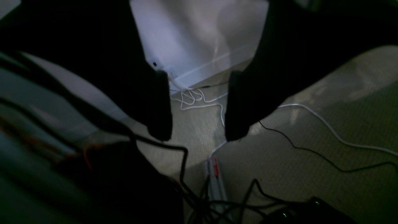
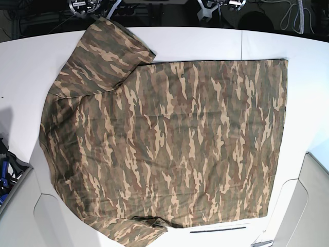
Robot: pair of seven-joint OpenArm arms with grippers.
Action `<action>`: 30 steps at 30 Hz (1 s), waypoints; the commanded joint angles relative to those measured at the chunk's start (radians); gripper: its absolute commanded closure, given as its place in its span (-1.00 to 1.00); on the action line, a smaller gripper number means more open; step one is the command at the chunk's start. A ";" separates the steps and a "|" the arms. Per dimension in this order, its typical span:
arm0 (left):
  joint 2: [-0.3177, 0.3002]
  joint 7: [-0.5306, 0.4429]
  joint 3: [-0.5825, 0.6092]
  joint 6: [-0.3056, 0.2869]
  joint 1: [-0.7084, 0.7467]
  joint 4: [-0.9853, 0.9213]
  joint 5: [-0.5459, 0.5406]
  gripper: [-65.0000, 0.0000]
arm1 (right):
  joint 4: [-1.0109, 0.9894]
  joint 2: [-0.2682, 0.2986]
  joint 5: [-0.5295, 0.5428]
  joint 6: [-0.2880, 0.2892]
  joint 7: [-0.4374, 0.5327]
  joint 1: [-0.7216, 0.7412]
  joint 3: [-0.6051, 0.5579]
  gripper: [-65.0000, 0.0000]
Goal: Fold the T-shirt properly
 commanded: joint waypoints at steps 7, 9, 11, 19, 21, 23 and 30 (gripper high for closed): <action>-0.023 0.070 -0.002 -0.013 0.162 0.208 -0.022 0.03 | 0.153 0.025 0.051 0.182 0.003 -0.112 -0.001 0.68; -0.023 0.118 -0.002 -0.013 0.213 0.282 -0.022 0.03 | 0.203 0.039 0.103 0.199 -0.023 -0.153 -0.001 0.68; -0.030 0.148 -0.002 -0.013 0.266 0.359 -0.022 0.03 | 0.258 0.058 0.157 0.198 -0.072 -0.196 -0.001 0.68; -0.071 0.176 -0.029 -0.013 0.476 0.668 -0.107 0.03 | 0.512 0.148 0.440 0.198 -0.389 -0.336 -0.001 0.69; -0.072 0.195 -0.070 -0.013 0.526 0.749 -0.119 0.03 | 0.580 0.169 0.527 0.199 -0.498 -0.367 0.000 0.69; -0.072 0.213 -0.121 -0.022 0.573 0.830 -0.143 0.03 | 0.649 0.185 0.605 0.199 -0.595 -0.396 0.003 0.69; -0.072 0.340 -0.364 -0.132 0.699 1.077 -0.320 0.03 | 0.901 0.198 0.786 0.217 -0.748 -0.522 0.071 0.69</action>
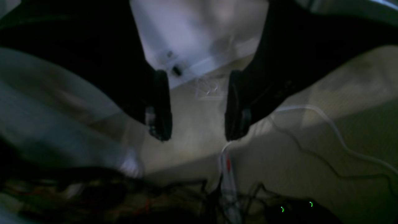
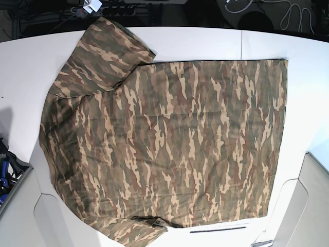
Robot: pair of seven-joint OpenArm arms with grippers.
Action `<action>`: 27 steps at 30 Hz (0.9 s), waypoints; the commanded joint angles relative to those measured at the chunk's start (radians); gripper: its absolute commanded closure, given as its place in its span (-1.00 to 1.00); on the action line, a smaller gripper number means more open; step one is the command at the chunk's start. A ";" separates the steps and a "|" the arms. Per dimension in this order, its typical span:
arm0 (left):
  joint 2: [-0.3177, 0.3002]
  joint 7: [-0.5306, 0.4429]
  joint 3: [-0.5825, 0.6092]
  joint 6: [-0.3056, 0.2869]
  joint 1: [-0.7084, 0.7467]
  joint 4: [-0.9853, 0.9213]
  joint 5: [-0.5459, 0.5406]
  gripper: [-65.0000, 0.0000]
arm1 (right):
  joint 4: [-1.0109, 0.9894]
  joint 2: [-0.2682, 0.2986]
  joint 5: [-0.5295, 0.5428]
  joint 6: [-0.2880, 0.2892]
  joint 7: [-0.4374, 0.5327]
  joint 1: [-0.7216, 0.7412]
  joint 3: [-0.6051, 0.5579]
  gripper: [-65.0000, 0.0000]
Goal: Fold the T-shirt properly
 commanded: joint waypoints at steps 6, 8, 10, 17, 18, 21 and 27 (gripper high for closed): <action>-0.004 0.094 -0.227 -0.028 0.101 0.201 -0.177 0.03 | 0.225 0.008 0.166 0.010 -0.093 -0.081 0.101 0.69; -0.004 0.127 -0.302 -0.028 0.109 0.257 -0.216 0.03 | 0.288 0.008 0.243 0.010 -0.146 -0.082 0.141 0.69; -0.004 0.165 -0.371 -0.028 0.109 0.300 -0.266 0.03 | 0.353 0.008 0.328 0.010 -0.201 -0.078 0.187 0.69; -0.004 0.185 -0.560 -0.028 0.105 0.435 -0.406 0.03 | 0.526 0.007 0.364 0.010 -0.192 -0.053 0.384 0.69; -0.004 0.185 -0.576 -0.028 0.103 0.454 -0.417 0.03 | 0.533 0.007 0.356 0.010 -0.188 -0.037 0.414 0.69; -0.005 0.184 -0.609 -0.028 0.100 0.496 -0.438 0.03 | 0.533 0.007 0.332 0.008 -0.179 0.016 0.497 0.68; -0.005 0.177 -0.613 -0.028 0.067 0.525 -0.456 0.03 | 0.529 0.008 0.264 -0.003 -0.132 0.111 0.588 0.41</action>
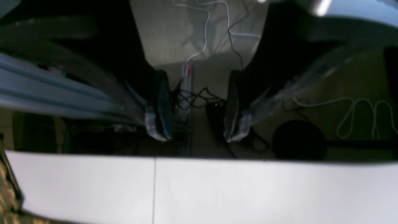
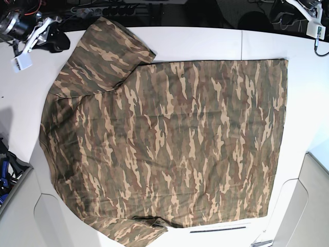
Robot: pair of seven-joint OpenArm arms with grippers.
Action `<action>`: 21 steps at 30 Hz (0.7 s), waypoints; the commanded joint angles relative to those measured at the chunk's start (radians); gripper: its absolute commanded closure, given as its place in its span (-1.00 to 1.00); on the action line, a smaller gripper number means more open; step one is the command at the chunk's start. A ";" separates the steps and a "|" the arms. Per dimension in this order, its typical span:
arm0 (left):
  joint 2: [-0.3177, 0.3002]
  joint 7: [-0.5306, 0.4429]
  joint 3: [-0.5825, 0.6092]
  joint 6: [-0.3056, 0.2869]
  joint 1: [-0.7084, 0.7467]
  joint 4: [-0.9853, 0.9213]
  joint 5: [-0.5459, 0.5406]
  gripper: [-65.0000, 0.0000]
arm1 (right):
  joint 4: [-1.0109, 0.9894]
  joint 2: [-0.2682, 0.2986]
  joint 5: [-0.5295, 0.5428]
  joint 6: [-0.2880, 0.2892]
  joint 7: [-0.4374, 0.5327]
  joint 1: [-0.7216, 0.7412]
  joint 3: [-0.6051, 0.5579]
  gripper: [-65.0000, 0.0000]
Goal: Fold the T-shirt properly
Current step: 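Move both grippers to the shirt's collar-side corners and grasp them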
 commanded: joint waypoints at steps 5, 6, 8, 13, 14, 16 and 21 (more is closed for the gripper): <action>-0.007 -0.018 -0.007 -0.012 -0.045 0.014 -0.012 0.02 | -0.022 0.009 -0.040 -0.012 0.096 0.011 0.010 0.02; -0.007 -0.018 -0.007 -0.012 -0.054 0.014 -0.008 0.00 | -0.032 0.009 -0.048 -0.012 0.098 0.011 0.010 0.02; -0.010 -0.019 -0.007 -0.012 -0.068 0.013 0.009 -0.14 | -0.050 0.009 -0.069 -0.012 0.115 0.011 0.010 0.02; -0.038 -0.079 -0.007 -0.012 -0.107 -0.009 0.059 -0.20 | -0.114 0.018 -0.086 -0.012 0.144 0.011 -0.008 0.02; -0.049 -0.085 -0.007 -0.012 -0.115 -0.019 0.062 -0.20 | -0.131 0.018 -0.088 -0.012 0.144 0.017 -0.017 0.02; -0.075 -0.087 -0.007 -0.012 -0.139 -0.047 0.061 -0.20 | -0.172 0.018 -0.089 -0.012 0.145 0.029 -0.037 0.02; -0.133 -0.113 -0.007 -0.012 -0.196 -0.153 0.061 -0.20 | -0.272 0.017 -0.089 -0.012 0.144 0.090 -0.100 0.02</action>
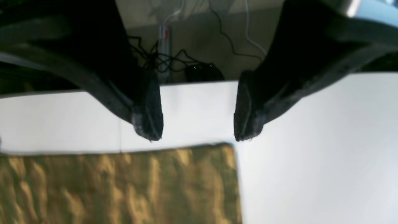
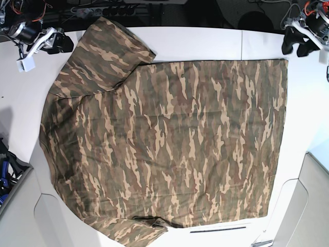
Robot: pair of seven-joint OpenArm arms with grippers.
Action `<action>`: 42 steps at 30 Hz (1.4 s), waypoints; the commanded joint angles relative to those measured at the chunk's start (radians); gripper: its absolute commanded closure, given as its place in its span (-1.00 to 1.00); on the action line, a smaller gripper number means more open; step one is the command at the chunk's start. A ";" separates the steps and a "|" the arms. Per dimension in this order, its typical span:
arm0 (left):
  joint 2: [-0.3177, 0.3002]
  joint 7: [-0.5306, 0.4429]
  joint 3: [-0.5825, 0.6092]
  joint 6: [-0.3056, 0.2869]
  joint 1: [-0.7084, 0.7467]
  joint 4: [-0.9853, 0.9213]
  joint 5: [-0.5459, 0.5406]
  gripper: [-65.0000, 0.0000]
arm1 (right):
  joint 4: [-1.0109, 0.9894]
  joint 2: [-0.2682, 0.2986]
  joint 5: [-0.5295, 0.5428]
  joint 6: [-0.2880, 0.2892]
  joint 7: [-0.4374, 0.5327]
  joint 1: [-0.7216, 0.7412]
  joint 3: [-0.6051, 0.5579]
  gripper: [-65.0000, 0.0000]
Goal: Fold the T-shirt properly
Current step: 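Move both grippers to the shirt's collar-side corners and grasp them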
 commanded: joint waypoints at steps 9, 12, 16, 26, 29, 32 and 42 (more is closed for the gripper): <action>-0.101 -0.020 -0.004 -0.009 -0.110 -0.238 -0.020 -0.20 | -0.045 -0.006 0.018 0.003 0.021 0.033 -0.148 0.02; -0.125 -0.019 0.035 -0.009 -0.134 -0.300 -0.024 -0.20 | -0.045 -0.024 0.018 0.004 0.028 0.033 -0.181 0.02; -0.138 -0.027 0.116 -0.009 -0.169 -0.352 -0.016 -0.20 | -0.045 -0.052 0.015 0.004 0.035 0.033 -0.195 0.02; -0.138 -0.032 0.138 -0.009 -0.232 -0.393 0.024 -0.20 | -0.045 -0.066 0.015 0.004 0.035 0.033 -0.195 0.02; -0.138 -0.016 0.143 -0.009 -0.229 -0.393 0.002 -0.20 | -0.045 -0.067 0.016 0.004 0.035 0.033 -0.195 0.02; -0.138 -0.001 0.172 -0.009 -0.230 -0.393 -0.030 -0.20 | -0.045 -0.067 0.016 0.004 0.035 0.032 -0.195 0.02; -0.138 -0.003 0.305 -0.009 -0.236 -0.393 -0.024 -0.08 | -0.045 -0.067 0.019 0.004 0.035 0.032 -0.195 0.03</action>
